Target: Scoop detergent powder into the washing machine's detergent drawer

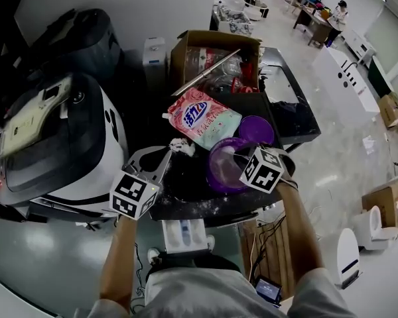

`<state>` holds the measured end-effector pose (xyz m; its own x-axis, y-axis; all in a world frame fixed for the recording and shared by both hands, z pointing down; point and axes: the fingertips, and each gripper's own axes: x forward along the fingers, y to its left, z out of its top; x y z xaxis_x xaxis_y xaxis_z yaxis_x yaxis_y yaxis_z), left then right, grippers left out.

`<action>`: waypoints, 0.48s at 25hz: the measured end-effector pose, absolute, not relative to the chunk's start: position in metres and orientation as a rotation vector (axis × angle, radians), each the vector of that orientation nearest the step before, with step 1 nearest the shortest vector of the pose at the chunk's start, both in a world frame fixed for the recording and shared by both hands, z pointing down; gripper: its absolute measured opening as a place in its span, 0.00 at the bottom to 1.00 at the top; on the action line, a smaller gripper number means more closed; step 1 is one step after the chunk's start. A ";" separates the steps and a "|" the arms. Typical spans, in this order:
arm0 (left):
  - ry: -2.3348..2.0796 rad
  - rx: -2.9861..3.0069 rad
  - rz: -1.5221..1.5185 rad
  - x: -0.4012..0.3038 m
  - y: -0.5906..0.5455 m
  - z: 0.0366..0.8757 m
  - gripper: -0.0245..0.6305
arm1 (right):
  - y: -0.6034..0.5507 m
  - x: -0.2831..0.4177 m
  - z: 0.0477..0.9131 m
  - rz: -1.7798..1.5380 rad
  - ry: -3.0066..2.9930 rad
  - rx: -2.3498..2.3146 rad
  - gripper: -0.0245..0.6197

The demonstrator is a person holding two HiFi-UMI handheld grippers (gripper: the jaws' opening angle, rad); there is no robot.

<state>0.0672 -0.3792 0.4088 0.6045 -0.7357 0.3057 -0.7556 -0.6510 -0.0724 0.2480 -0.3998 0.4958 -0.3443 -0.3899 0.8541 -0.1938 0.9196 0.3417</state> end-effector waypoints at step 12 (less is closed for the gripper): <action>-1.287 2.727 0.482 0.061 -0.379 0.416 0.05 | -0.395 0.236 0.508 -0.248 -1.861 0.284 0.06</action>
<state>0.0610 -0.3786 0.4160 0.5956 -0.7375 0.3184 -0.7653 -0.6414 -0.0543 0.2359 -0.3947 0.5076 -0.2923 -0.3173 0.9022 -0.0702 0.9479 0.3106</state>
